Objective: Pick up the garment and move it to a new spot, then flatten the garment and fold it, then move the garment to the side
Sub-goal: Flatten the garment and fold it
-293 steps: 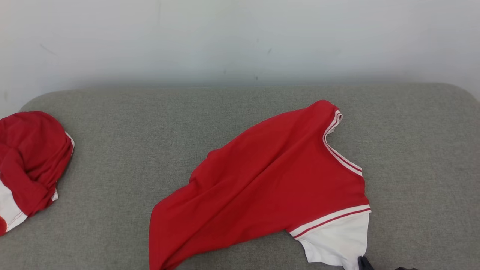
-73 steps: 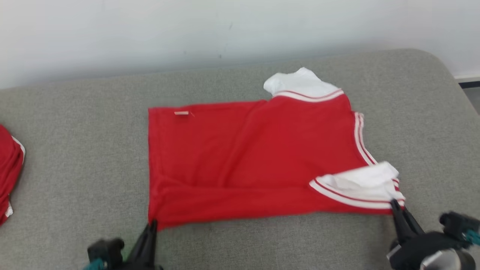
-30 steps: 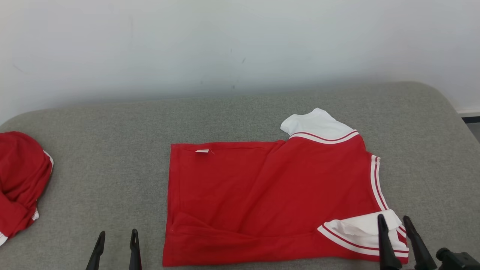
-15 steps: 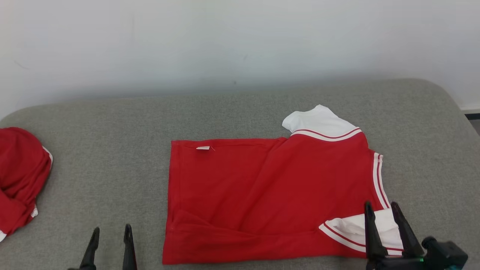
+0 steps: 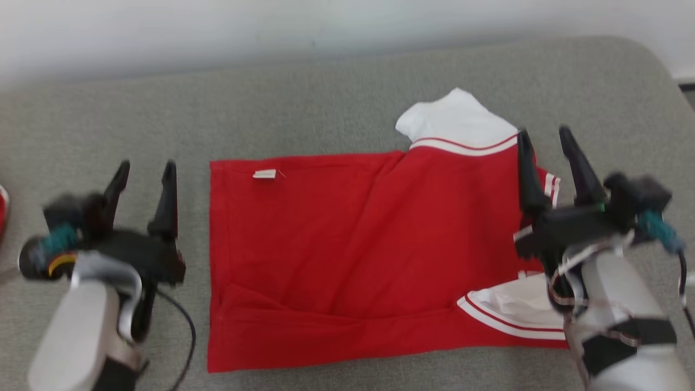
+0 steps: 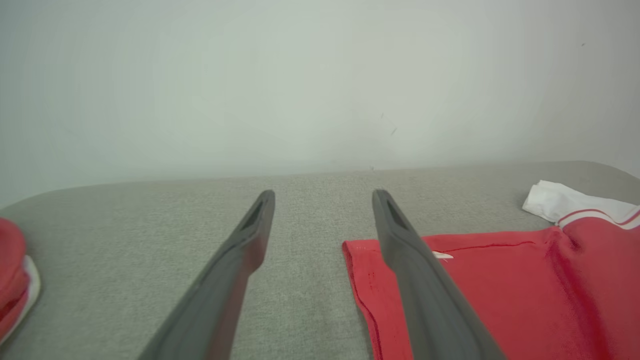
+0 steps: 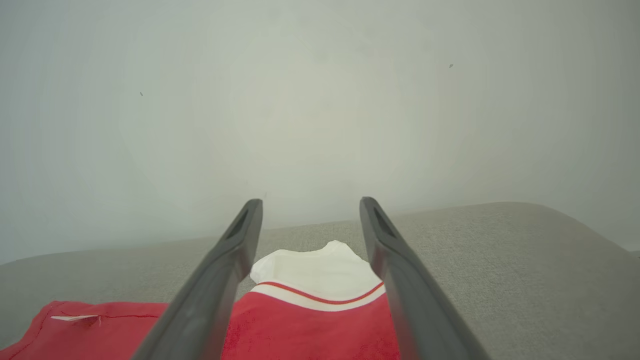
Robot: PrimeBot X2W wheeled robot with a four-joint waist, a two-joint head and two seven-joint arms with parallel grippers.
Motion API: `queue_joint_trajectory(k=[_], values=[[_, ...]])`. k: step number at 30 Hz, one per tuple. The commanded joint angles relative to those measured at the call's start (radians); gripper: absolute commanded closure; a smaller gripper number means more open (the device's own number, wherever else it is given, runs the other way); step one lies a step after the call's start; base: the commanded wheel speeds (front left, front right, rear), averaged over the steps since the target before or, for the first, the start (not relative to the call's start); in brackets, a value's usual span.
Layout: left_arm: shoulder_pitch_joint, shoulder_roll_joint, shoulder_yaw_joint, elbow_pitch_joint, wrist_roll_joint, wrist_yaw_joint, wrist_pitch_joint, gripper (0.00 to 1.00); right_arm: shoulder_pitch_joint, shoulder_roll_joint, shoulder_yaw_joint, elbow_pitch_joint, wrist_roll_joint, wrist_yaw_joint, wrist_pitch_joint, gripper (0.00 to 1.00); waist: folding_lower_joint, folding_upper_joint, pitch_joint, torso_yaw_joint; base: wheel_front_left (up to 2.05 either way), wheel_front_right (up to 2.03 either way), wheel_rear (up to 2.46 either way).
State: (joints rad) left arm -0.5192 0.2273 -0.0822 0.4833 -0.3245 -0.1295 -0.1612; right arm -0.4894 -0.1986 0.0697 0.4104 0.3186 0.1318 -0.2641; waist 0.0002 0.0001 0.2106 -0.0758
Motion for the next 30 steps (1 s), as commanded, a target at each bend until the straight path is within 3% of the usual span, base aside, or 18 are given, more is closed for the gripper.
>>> queue_joint_trajectory(k=[1, 7, 13, 21, 30], values=[[-0.071, 0.032, -0.043, 0.027, -0.082, 0.0, 0.059, 0.0, -0.082, -0.011, 0.023, 0.051, 0.014, -0.002, 0.0, 0.0, -0.0002, -0.0001, 0.109, -0.039, 0.0, 0.0, 0.0], [-0.232, 0.104, -0.147, 0.078, -0.294, 0.0, 0.225, 0.0, -0.287, -0.031, 0.082, 0.217, 0.041, -0.002, 0.0, 0.0, -0.0002, -0.0001, 0.167, -0.054, 0.0, 0.0, 0.0], [-0.297, 0.142, -0.225, 0.115, -0.372, -0.001, 0.298, 0.0, -0.385, -0.033, 0.125, 0.307, 0.052, -0.002, 0.0, 0.0, -0.0002, -0.0001, 0.186, -0.061, 0.0, 0.0, 0.0], [-0.295, 0.151, -0.295, 0.14, -0.493, -0.001, 0.347, 0.0, -0.402, -0.04, 0.141, 0.358, 0.067, -0.002, 0.0, 0.0, -0.0002, -0.0001, 0.173, -0.062, 0.0, 0.0, 0.0], [-0.295, 0.166, -0.348, 0.142, -0.553, -0.001, 0.385, 0.0, -0.398, -0.046, 0.141, 0.385, 0.071, -0.002, 0.0, 0.0, -0.0002, -0.0001, 0.166, -0.058, 0.0, 0.0, 0.0]])
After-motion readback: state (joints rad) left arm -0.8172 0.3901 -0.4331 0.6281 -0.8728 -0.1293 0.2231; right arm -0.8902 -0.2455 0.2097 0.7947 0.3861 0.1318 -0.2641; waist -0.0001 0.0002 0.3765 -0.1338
